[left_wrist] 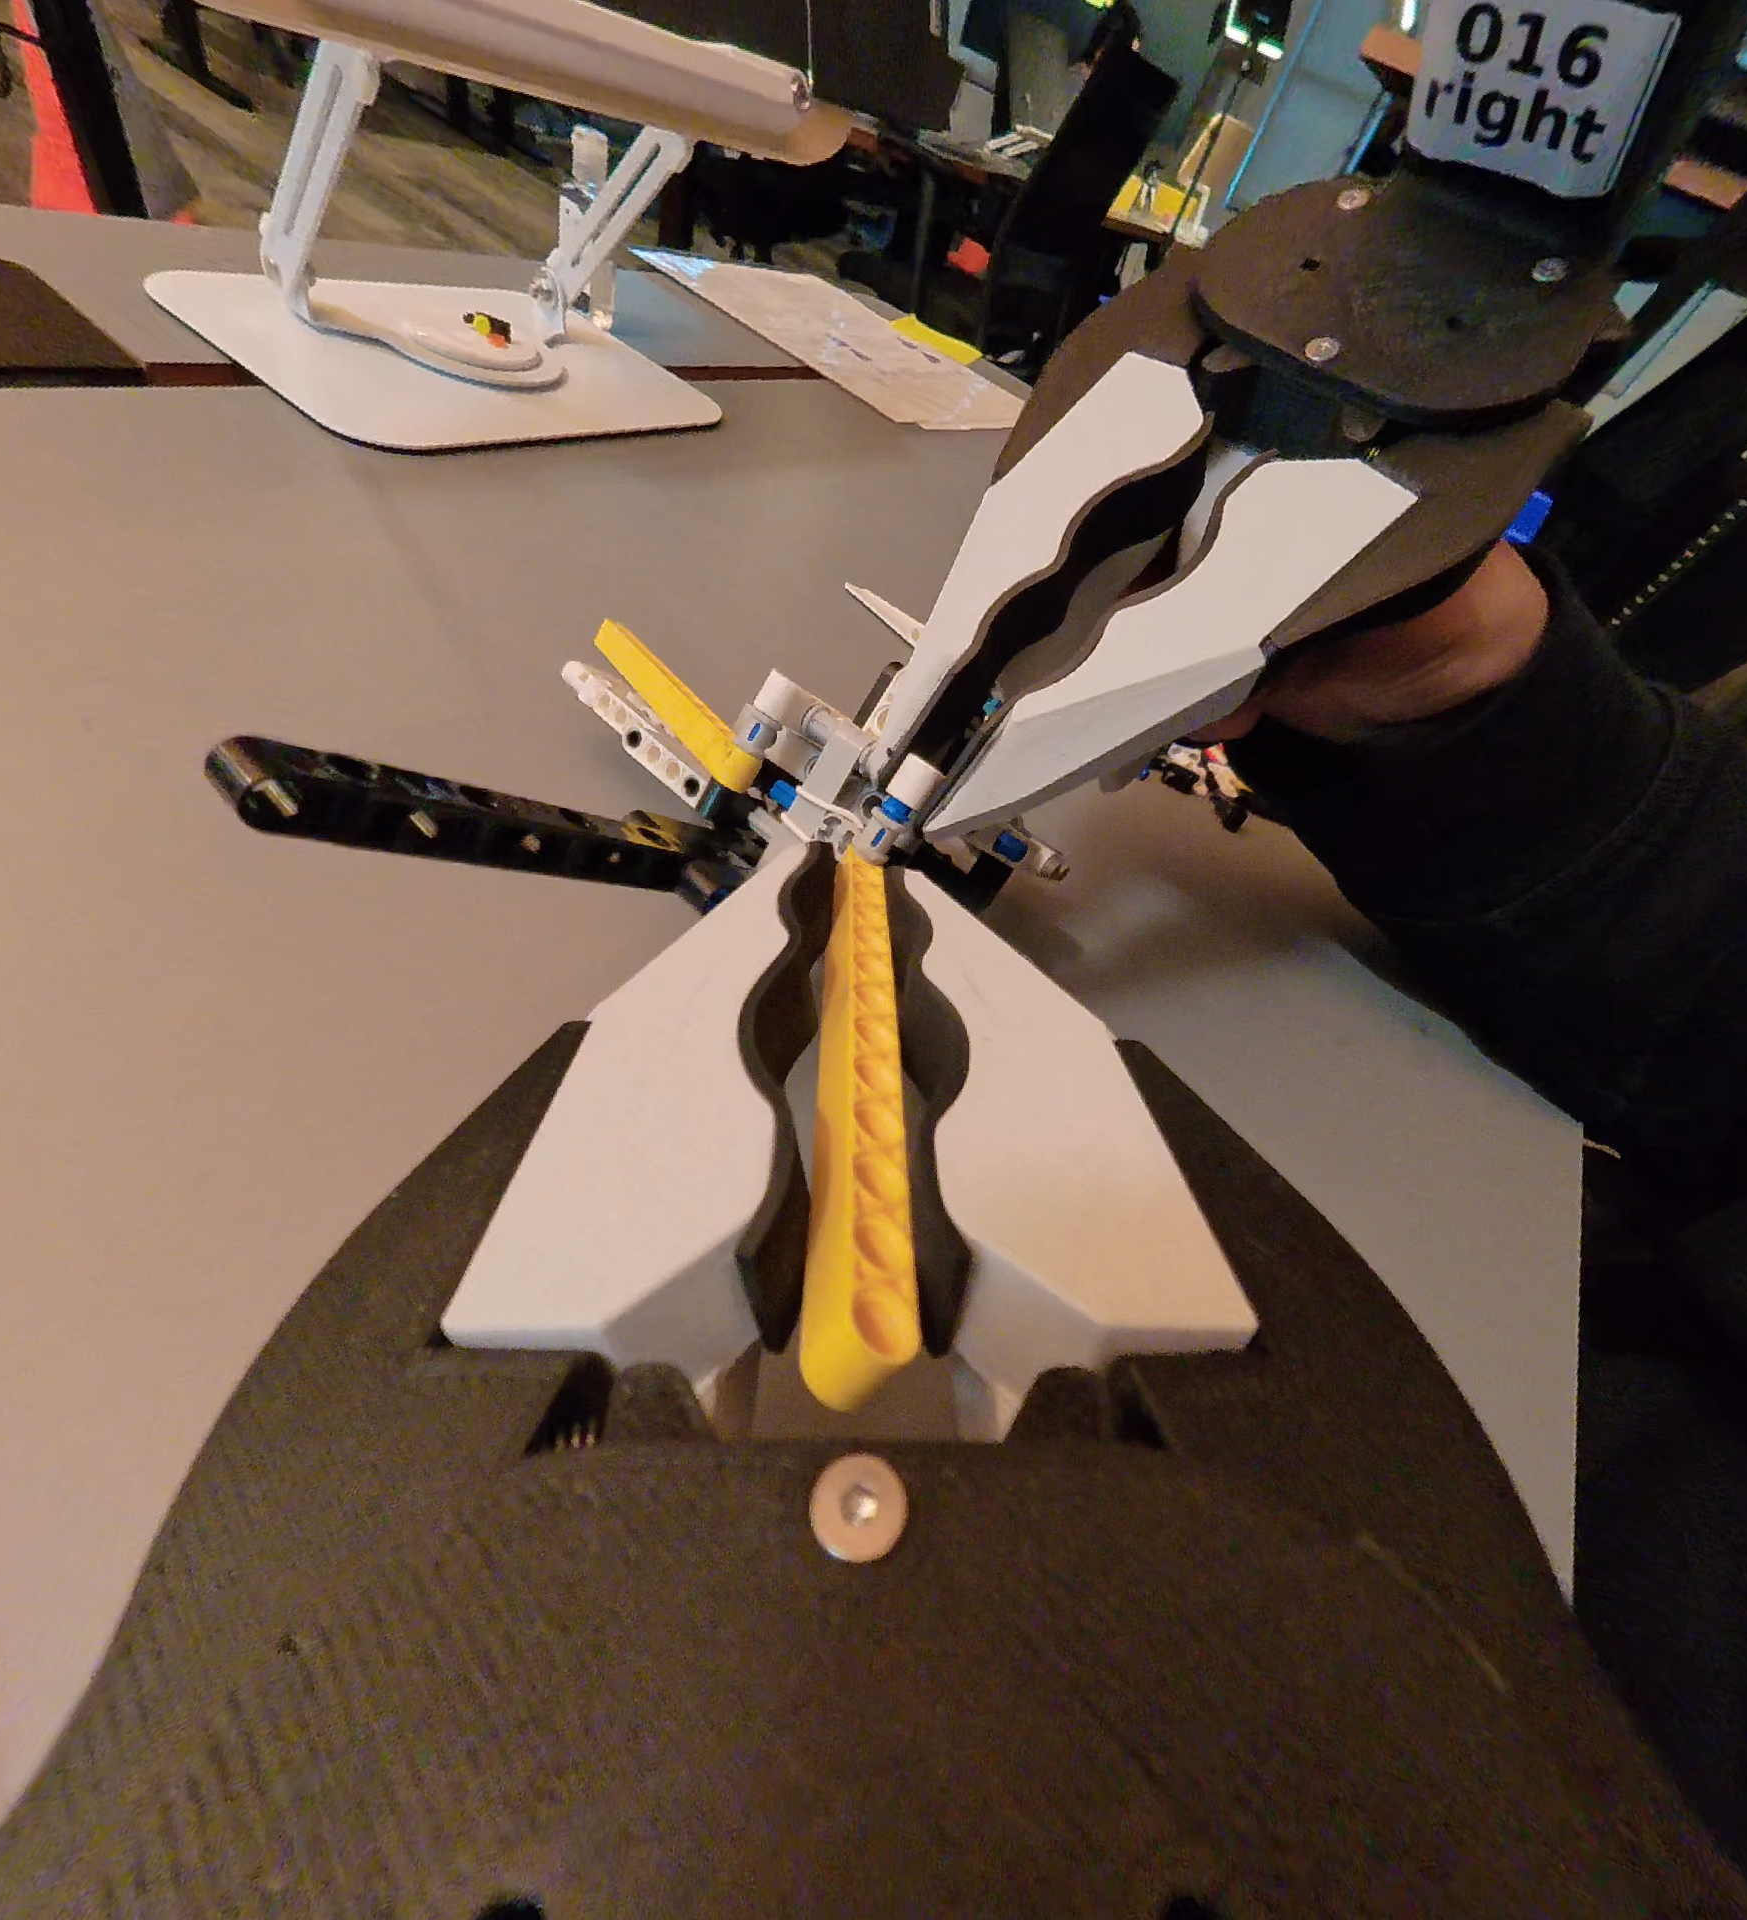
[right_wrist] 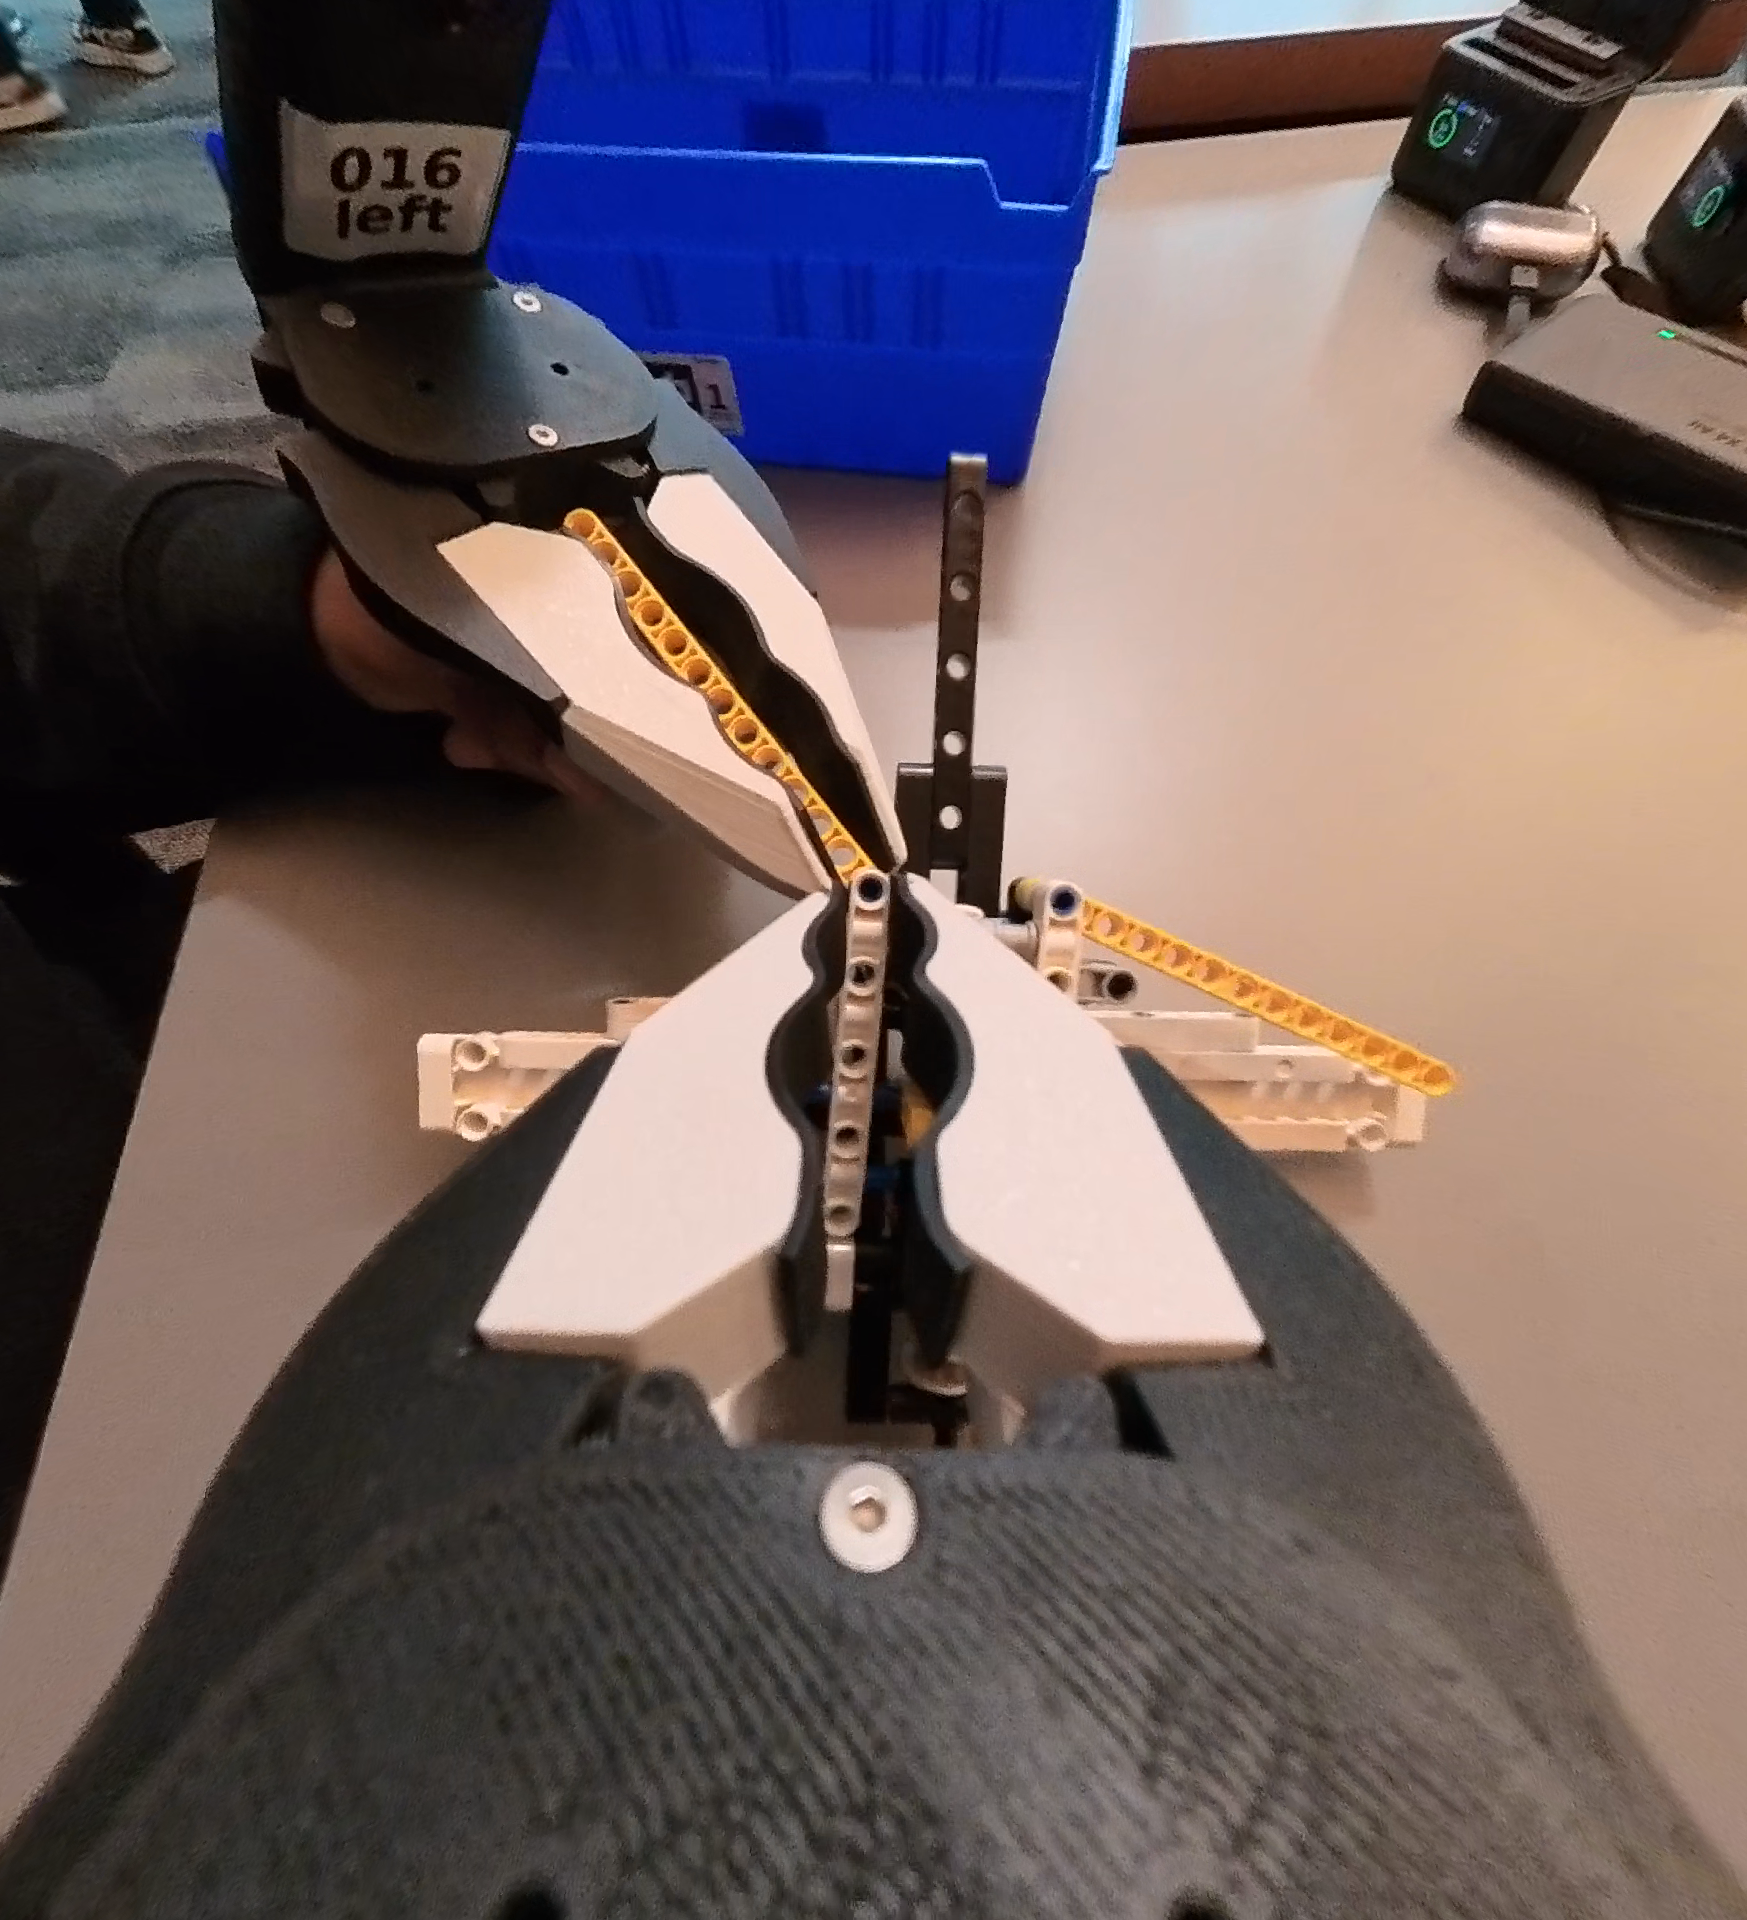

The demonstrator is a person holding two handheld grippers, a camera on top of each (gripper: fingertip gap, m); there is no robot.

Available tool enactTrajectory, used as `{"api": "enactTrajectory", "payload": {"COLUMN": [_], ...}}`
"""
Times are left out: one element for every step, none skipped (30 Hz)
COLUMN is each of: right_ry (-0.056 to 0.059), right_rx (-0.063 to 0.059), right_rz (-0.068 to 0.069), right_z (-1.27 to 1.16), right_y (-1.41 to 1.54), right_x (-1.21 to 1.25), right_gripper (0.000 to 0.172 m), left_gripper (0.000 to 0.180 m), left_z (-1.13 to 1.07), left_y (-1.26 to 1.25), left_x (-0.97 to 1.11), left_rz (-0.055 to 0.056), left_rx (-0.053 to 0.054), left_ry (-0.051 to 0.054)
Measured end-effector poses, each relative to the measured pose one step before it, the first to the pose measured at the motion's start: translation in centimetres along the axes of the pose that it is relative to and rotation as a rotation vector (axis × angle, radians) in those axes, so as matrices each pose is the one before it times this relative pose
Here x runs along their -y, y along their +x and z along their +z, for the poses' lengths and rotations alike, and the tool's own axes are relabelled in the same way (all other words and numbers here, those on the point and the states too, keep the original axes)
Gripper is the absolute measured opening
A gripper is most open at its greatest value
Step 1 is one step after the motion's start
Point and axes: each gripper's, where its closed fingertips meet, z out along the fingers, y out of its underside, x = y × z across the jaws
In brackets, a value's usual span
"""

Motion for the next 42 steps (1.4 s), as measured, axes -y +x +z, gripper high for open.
{"api": "enactTrajectory", "payload": {"right_ry": [0.0004,0.0112,0.0122,0.0155,0.0049,-0.0016,0.0073,0.0046,-0.0073,-0.0065,-0.0003,0.001,0.0026,0.0091,0.0116,0.0139,0.0081,0.0052,0.0093,0.0114,0.01,0.0054,0.0024,0.0007,-0.0031,-0.0073,0.0034,0.0217,0.0315,0.0276,0.0154,0.0056,-0.0058,-0.0133,-0.0129,-0.0114,-0.011,-0.0085,-0.0055,-0.0058,-0.0148,-0.0249], "right_rx": [0.0053,0.0043,0.0086,0.01,0.0072,0.0006,0.0022,0.0019,-0.0051,-0.0068,-0.0042,-0.005,0.0006,0.0132,0.0196,0.014,0.0081,0.001,-0.0019,0.0034,0.0079,0.0087,0.0044,-0.0025,-0.0014,-0.0035,-0.0241,-0.0419,-0.0514,-0.0757,-0.0739,-0.0366,-0.0041,0.0116,0.0134,0.0127,0.0078,-0.0011,-0.007,-0.0105,-0.0217,-0.0279], "right_rz": [0.0057,0.0098,0.0146,0.0145,0.0084,0.0016,0.0049,-0.0004,-0.011,-0.0135,-0.0108,-0.0062,0.0059,0.0262,0.04,0.0317,0.0202,0.012,0.011,0.0169,0.0206,0.0159,0.0038,-0.002,-0.0053,-0.0161,-0.0293,-0.0424,-0.0631,-0.0676,-0.0365,-0.0046,0.0199,0.0287,0.0263,0.0187,0.0092,0.002,-0.0027,-0.0092,-0.0143,-0.0176], "right_z": [-0.082,-0.071,-0.034,-0.051,-0.019,0.024,-0.03,-0.024,0.033,0.028,-0.022,-0.03,-0.04,-0.07,-0.106,-0.094,-0.067,-0.034,-0.025,-0.034,-0.045,-0.059,-0.048,-0.026,0.02,0.044,0.063,-0.035,-0.43,-0.803,-0.823,-0.593,-0.348,-0.185,-0.081,-0.006,0.041,0.058,0.093,0.098,0.101,0.114], "right_y": [-0.03,0.001,-0.019,-0.011,-0.002,0.006,-0.012,-0.039,-0.014,-0.014,-0.051,-0.031,-0.035,-0.035,0.011,0.031,0.004,-0.015,0.003,-0.008,0.036,0.04,0.031,0.041,-0.006,-0.01,0.137,0.196,0.26,0.732,0.89,0.487,0.027,-0.235,-0.345,-0.433,-0.461,-0.402,-0.363,-0.33,-0.127,0.057], "right_x": [-0.019,0.095,0.091,0.122,0.02,-0.046,0.074,0.043,-0.086,-0.07,0.038,0.04,-0.007,-0.008,0.009,0.046,0.035,0.068,0.166,0.166,0.096,-0.004,-0.029,-0.019,-0.055,-0.098,0.098,0.363,0.547,0.494,0.248,-0.024,-0.369,-0.616,-0.737,-0.79,-0.777,-0.71,-0.59,-0.5,-0.532,-0.616], "right_gripper": [0.005,0.005,0.005,0.005,0.005,0.005,0.005,0.005,0.005,0.005,0.005,0.005,0.005,0.005,0.005,0.005,0.005,0.005,0.005,0.005,0.004,0.004,0.004,0.005,0.005,0.005,0.005,0.004,0.0,0.0,0.0,0.01,0.018,0.024,0.029,0.032,0.034,0.035,0.034,0.034,0.034,0.034], "left_gripper": [0.01,0.01,0.01,0.01,0.01,0.01,0.01,0.01,0.01,0.01,0.01,0.01,0.01,0.01,0.01,0.011,0.011,0.011,0.011,0.011,0.011,0.011,0.011,0.011,0.011,0.011,0.009,0.009,0.009,0.008,0.008,0.008,0.008,0.008,0.007,0.007,0.007,0.007,0.007,0.007,0.007,0.008], "left_z": [-0.008,-0.044,-0.026,-0.01,0.025,-0.052,-0.037,0.036,0.013,-0.04,-0.02,0.0,0.004,0.055,0.031,0.024,-0.021,-0.046,-0.073,-0.01,0.038,0.039,0.037,0.004,0.021,0.027,-0.083,-0.087,-0.098,-0.045,0.038,0.084,0.085,0.119,0.113,0.063,0.046,0.03,0.024,0.038,-0.001,-0.019], "left_y": [0.042,0.04,0.035,0.051,-0.011,0.005,0.044,-0.001,-0.031,0.027,0.012,0.013,0.054,0.101,0.055,0.066,0.062,0.032,0.028,0.044,0.032,0.072,0.009,-0.002,0.039,-0.125,-0.42,-0.496,-0.271,-0.195,-0.045,0.009,-0.065,-0.071,-0.063,0.002,0.02,-0.015,-0.026,-0.075,-0.059,-0.048], "left_x": [0.101,0.011,0.076,-0.009,-0.119,0.081,0.054,-0.111,-0.071,0.04,0.052,0.001,0.009,-0.042,0.066,0.014,-0.001,0.092,0.09,0.036,-0.014,-0.032,-0.025,-0.022,-0.136,-0.062,-0.134,-0.37,-0.099,-0.106,-0.111,-0.113,-0.13,-0.195,-0.153,-0.067,-0.052,-0.045,-0.046,-0.054,-0.09,-0.127], "left_rz": [-0.005,-0.0043,-0.0127,-0.0076,0.0044,0.0,-0.0017,-0.0036,-0.0042,-0.0004,-0.0004,-0.0011,-0.0026,0.0045,0.002,0.0012,-0.0026,-0.0043,0.0001,0.0063,0.0081,0.0015,-0.0027,-0.0025,0.0025,0.0009,0.004,-0.0125,-0.0255,-0.0178,-0.0028,0.0035,0.0013,-0.0041,-0.0009,0.0012,0.0002,-0.0029,-0.006,-0.0115,-0.0187,-0.0255], "left_rx": [-0.0038,-0.0063,-0.0085,-0.0068,0.0027,0.0009,-0.0043,-0.003,-0.0004,-0.0027,-0.0015,-0.0011,-0.0047,-0.0025,0.0006,-0.0022,-0.0044,-0.003,-0.0009,0.0018,0.0035,-0.0018,-0.0019,-0.002,-0.0033,0.0094,0.0223,0.016,-0.0035,0.0002,0.0016,0.0043,0.0092,0.0077,0.0062,0.002,-0.0007,-0.0003,-0.0014,-0.002,-0.0064,-0.0116], "left_ry": [0.0064,0.0006,0.0064,-0.0007,-0.0059,0.0047,0.0026,-0.0056,-0.0028,0.002,0.0035,0.0007,0.0006,-0.0025,0.0026,-0.0008,0.0007,0.0055,0.0049,0.0013,-0.0022,-0.0026,-0.0012,-0.0015,-0.0068,-0.0017,-0.01,-0.0252,-0.0056,-0.0063,-0.0083,-0.0089,-0.0093,-0.0138,-0.0119,-0.0058,-0.0039,-0.0035,-0.0032,-0.0031,-0.0038,-0.0054]}}
